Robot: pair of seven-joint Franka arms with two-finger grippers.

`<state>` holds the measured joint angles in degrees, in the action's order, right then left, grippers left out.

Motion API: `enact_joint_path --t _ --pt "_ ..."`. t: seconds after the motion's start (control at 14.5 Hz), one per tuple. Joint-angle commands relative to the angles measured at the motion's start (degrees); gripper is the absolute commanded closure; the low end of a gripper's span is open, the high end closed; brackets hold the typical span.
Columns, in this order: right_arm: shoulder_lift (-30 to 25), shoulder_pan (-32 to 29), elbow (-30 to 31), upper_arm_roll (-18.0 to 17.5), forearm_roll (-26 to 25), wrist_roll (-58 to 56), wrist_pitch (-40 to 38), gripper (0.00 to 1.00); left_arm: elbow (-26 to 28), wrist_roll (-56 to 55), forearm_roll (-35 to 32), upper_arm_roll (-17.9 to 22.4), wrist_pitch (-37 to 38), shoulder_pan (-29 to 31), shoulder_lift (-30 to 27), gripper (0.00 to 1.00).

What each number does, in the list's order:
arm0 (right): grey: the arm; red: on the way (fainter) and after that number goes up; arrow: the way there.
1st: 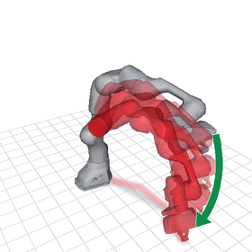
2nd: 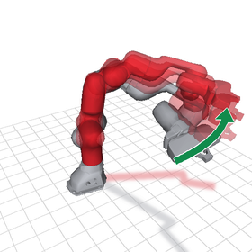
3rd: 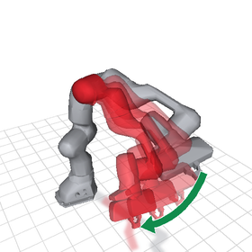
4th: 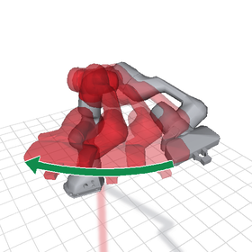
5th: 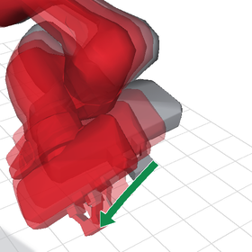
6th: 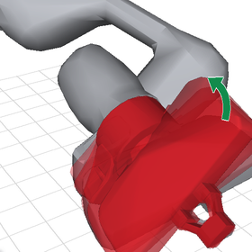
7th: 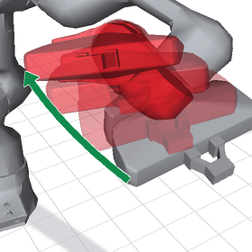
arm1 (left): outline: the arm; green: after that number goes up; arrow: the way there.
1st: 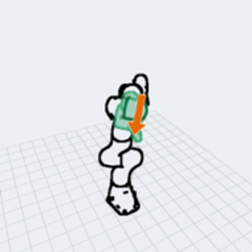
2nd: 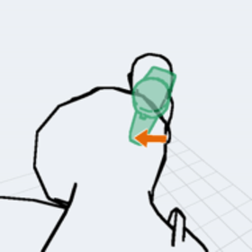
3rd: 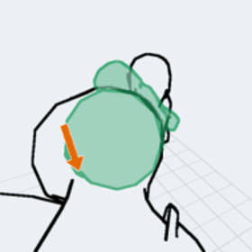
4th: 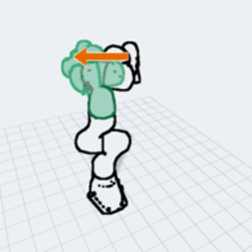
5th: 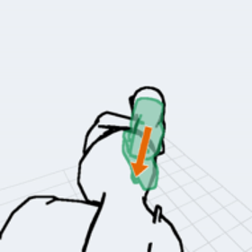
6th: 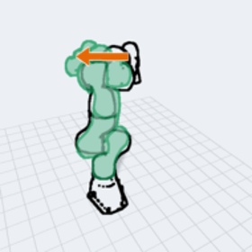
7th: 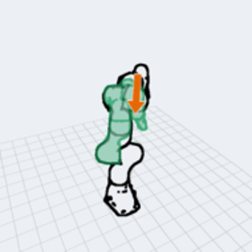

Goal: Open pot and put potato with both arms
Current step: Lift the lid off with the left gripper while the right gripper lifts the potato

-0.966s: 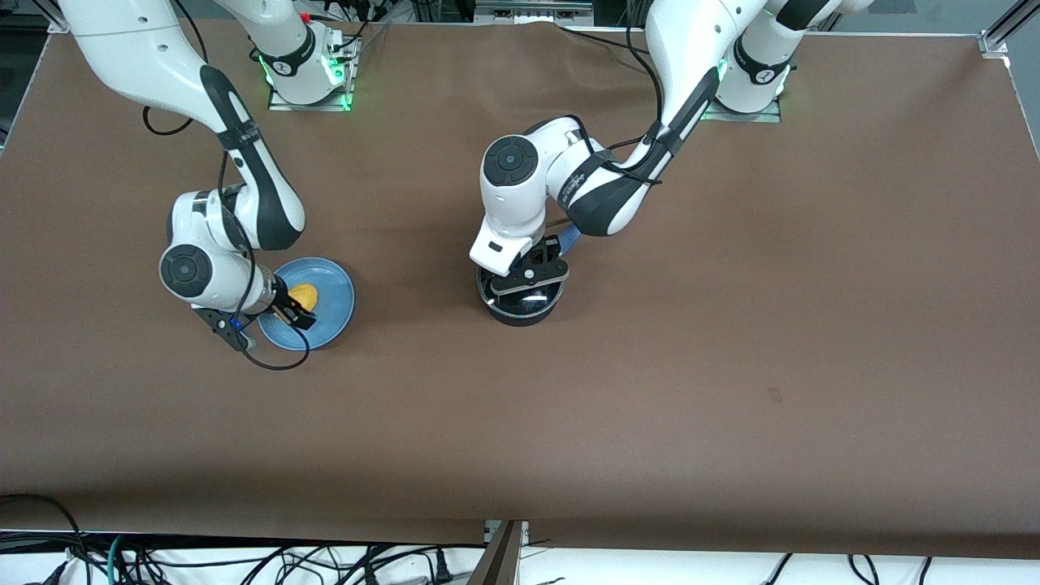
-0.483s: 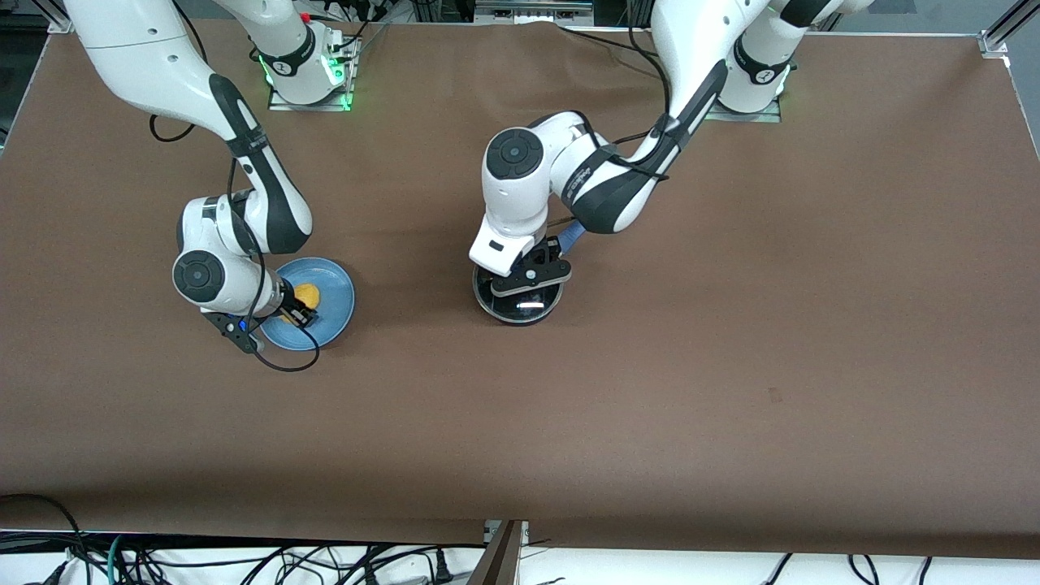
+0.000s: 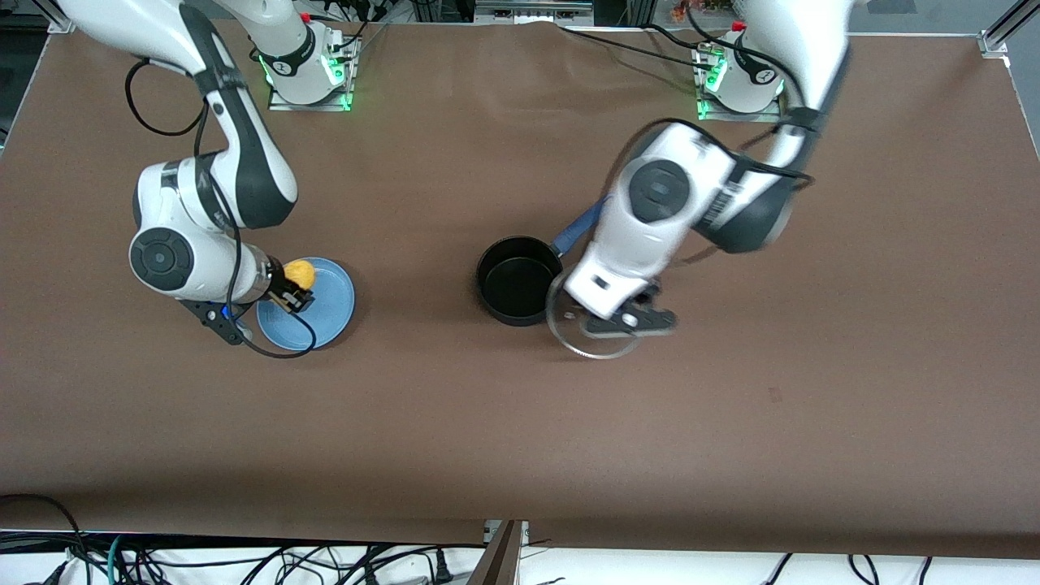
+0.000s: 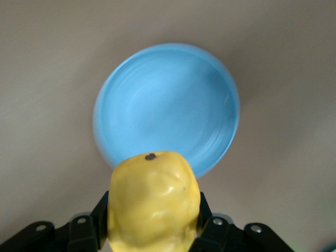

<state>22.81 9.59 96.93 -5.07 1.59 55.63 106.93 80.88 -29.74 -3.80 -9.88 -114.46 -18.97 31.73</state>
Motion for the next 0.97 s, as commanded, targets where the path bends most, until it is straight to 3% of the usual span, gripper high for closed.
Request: enact_joint_path --t 0.0,0.21,0.34,0.62,0.9 --pt "2.2 3.7 -6.7 -2.5 4.6 11.7 -2.3 0.66 8.2 18.8 4.5 4.9 -0.8 3.8 -5.7 0.53" --pt "8.0 12.7 -14.2 -2.8 6.8 26.1 -0.7 0.66 13.6 41.1 12.4 14.1 -3.1 6.6 -6.2 0.52" --pt "12.6 17.5 -18.3 -2.8 7.0 35.6 3.5 0.66 18.8 52.5 14.3 19.1 -9.0 7.7 -6.1 0.51" --pt "20.0 25.3 -19.1 -2.5 5.4 44.4 15.6 0.66 27.7 65.6 15.5 21.3 -21.7 11.9 -5.0 0.52" --pt "25.3 27.6 -18.9 -2.4 1.8 47.5 23.1 0.66 30.3 67.5 15.6 21.4 -27.5 13.8 -2.6 0.49"
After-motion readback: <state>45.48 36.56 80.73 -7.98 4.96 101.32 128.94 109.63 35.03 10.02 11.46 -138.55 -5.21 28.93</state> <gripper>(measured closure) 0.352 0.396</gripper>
